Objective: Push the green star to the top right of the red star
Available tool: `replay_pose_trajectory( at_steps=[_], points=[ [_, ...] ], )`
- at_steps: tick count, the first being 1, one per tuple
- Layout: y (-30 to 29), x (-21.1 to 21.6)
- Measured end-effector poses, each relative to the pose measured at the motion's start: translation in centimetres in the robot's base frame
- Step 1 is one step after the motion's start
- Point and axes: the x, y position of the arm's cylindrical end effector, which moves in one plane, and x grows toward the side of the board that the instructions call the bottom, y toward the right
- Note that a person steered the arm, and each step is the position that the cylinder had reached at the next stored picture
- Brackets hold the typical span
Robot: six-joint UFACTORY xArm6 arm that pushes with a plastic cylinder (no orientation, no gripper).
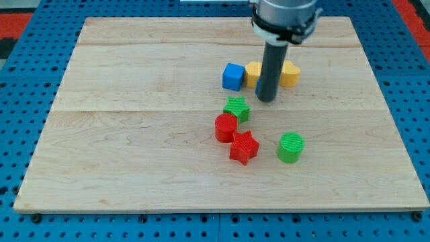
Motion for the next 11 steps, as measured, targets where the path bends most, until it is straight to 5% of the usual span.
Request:
replay_pose_trajectory(
  at_steps=[2,4,5,6,8,10,11],
  points=[
    [-2.3,4.2],
    [-8.3,1.7],
    [-13.2,3.9],
    [-8.4,7.3],
    [-7.8,2.5],
    [-2.5,7.4],
    [-0.1,5.1]
  ],
)
